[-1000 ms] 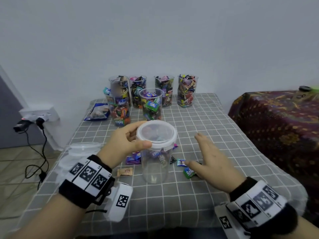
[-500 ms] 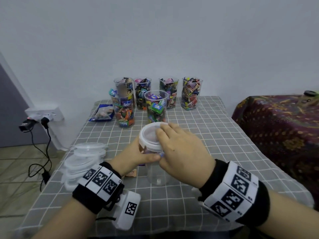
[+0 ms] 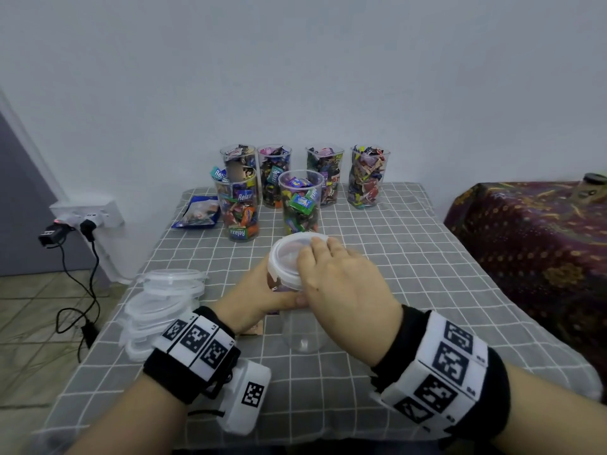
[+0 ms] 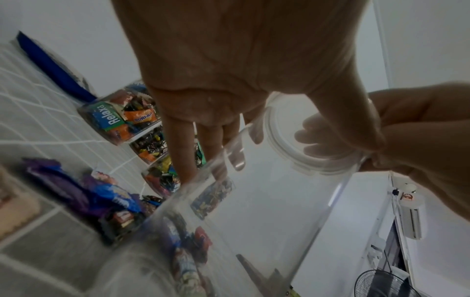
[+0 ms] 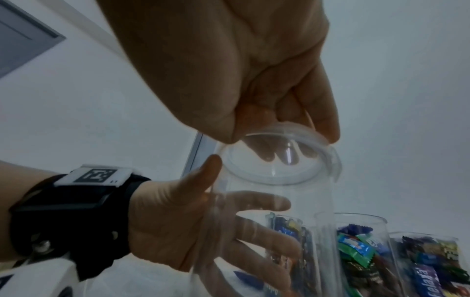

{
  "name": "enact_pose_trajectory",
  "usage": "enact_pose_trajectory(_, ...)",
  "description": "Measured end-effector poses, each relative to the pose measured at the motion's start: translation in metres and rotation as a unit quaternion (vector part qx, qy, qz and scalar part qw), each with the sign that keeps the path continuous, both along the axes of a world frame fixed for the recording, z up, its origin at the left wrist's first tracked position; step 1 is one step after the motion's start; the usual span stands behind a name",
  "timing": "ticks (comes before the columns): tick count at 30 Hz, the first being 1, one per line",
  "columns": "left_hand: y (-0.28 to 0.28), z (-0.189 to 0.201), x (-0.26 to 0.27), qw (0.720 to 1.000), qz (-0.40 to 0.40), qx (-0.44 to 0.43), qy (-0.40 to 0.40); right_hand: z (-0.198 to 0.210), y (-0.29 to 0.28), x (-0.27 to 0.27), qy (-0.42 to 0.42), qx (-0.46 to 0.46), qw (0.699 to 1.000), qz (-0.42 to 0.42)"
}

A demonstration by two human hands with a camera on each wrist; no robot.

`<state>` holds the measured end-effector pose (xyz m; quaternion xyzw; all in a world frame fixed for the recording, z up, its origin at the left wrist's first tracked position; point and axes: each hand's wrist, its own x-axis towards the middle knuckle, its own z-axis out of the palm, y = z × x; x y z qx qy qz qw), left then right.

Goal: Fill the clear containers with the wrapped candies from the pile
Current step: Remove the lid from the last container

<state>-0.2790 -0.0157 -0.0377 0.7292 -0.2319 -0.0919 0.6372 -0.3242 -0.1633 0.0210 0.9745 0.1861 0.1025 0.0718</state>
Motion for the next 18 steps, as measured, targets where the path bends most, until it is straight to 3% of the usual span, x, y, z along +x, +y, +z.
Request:
enact_pose_trajectory(7,-0.004,0.007,-0.001,0.999,-0.02,-0.038,0.025,0.027,-0.013,-0.004,0.012,-0.026,0.996,0.082)
enact_pose_trajectory(9,-0.003,0.007,-0.002,0.998,-0.019,-0.049,0.024,0.034,-0.017,-0.003,0.001,0.016,0.995,0.102)
enact_pose_trajectory(12,-0.002,0.002,-0.003,0.999,-0.023,-0.042,0.011,0.047,-0.028,0.003,0.07,0.107,0.987,0.093)
enact_pose_trajectory(15,0.0,0.005,-0.006,0.999,-0.028,-0.038,-0.002,0.049,-0.036,0.02,0.127,0.289,0.948,0.038)
enact_pose_trajectory(18,0.009,0.007,-0.003,1.0,-0.008,0.001,0.001,0.034,-0.041,0.04,0.154,0.346,0.925,-0.014)
